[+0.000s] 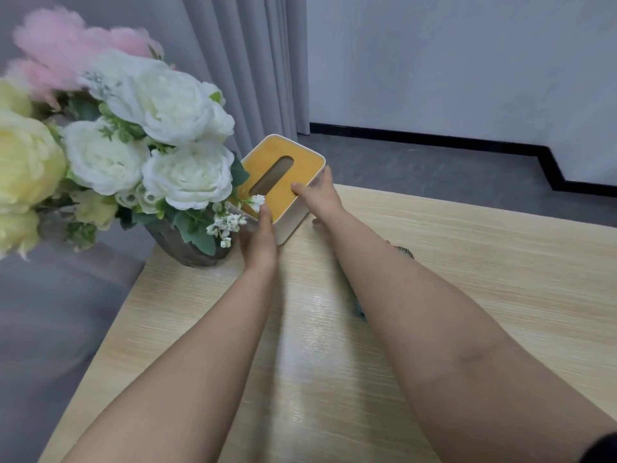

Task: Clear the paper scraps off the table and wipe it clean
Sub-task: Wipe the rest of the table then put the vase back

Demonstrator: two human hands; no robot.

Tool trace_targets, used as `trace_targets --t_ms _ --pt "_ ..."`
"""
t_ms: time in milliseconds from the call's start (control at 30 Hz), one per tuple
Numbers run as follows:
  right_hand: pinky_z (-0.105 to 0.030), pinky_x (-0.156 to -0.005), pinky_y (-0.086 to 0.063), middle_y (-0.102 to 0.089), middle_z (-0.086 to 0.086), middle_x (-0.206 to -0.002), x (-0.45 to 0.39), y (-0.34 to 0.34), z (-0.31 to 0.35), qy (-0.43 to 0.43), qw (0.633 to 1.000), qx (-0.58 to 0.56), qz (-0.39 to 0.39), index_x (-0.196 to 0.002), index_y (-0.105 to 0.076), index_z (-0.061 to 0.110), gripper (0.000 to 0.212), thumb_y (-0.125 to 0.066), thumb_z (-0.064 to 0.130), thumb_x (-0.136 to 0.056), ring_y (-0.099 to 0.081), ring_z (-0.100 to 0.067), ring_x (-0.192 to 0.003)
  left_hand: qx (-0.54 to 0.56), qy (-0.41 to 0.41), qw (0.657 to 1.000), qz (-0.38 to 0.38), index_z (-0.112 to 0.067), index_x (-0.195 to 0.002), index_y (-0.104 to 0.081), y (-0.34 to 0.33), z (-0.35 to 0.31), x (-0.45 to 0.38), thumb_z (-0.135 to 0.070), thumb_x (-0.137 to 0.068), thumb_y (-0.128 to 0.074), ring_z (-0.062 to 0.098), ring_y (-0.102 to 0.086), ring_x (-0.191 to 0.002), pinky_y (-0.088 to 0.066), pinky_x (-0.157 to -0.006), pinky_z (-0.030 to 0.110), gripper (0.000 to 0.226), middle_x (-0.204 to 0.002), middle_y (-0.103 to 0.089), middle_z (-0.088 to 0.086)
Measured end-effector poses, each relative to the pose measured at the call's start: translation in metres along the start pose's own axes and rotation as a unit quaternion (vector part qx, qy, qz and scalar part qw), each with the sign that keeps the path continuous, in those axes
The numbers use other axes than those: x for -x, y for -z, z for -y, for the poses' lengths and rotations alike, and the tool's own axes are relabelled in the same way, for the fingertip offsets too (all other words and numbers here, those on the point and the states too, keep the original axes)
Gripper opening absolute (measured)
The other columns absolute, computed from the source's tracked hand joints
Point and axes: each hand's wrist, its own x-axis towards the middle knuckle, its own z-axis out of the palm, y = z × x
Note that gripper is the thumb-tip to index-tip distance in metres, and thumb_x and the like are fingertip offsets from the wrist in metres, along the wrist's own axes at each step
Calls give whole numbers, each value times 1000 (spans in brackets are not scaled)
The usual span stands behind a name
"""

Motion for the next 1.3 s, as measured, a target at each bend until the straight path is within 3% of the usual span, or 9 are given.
trace_targets --t_ms 133,233,400,533,733,967,1100,1300 --pt "-51 -84 -52 -49 -4 -127 8 3 -1 -17 997 -77 -2 -141 -23 30 66 -60 20 -88 -49 -28 -111 -23 39 999 -6 -14 -133 -41 -4 -3 -7 -23 -91 -54 28 -52 -118 -43 -101 45 45 -125 -52 8" --pt "-57 -80 -53 -49 -4 -125 18 15 -8 -30 992 -121 -8 -136 -30 31 59 -61 14 -88 -49 -31 -114 -18 19 1000 9 -26 -126 -44 -7 4 4 -16 -88 -52 27 -55 -111 -44 -100 46 40 -117 -57 2" --pt "-55 -68 -56 -50 -5 -126 42 65 -25 -41 986 -150 -56 -137 -29 31 64 -63 13 -86 -51 -33 -113 -32 -8 997 69 -40 -133 -38 -33 13 47 -15 -85 -54 25 -57 -108 -44 -99 49 56 -120 -59 -2" --pt "-56 -67 -56 -55 -5 -115 69 133 -37 -20 975 -196 -103 -121 -40 28 46 -61 8 -86 -56 -34 -107 -55 -18 990 125 -32 -135 -37 -73 20 95 -18 -82 -57 25 -58 -106 -46 -97 48 58 -120 -59 1" --pt "-51 -66 -57 -55 -2 -121 107 232 -58 -25 963 -216 -159 -123 -42 31 47 -61 8 -86 -56 -30 -108 -69 11 979 189 -31 -144 -25 -137 32 170 -19 -84 -60 32 -52 -117 -43 -100 50 70 -132 -51 11" --pt "-37 -53 -56 -54 -3 -115 148 345 -104 -46 948 -225 -219 -120 -43 27 42 -59 6 -87 -56 -32 -109 -92 47 959 262 -27 -146 -20 -207 68 264 -15 -88 -57 30 -54 -111 -44 -99 46 70 -130 -52 13" --pt "-46 -62 -57 -51 -2 -117 161 384 -130 -61 939 -241 -238 -119 -42 28 42 -58 5 -88 -54 -33 -112 -128 55 947 289 -27 -146 -17 -229 86 294 -17 -89 -57 30 -52 -115 -44 -100 47 70 -133 -49 12" --pt "-50 -62 -56 -52 -6 -126 168 405 -156 -86 928 -265 -246 -128 -38 31 53 -59 5 -87 -54 -37 -113 -188 39 933 304 -21 -147 -17 -242 104 316 -17 -89 -56 32 -53 -113 -44 -98 48 70 -131 -52 13"
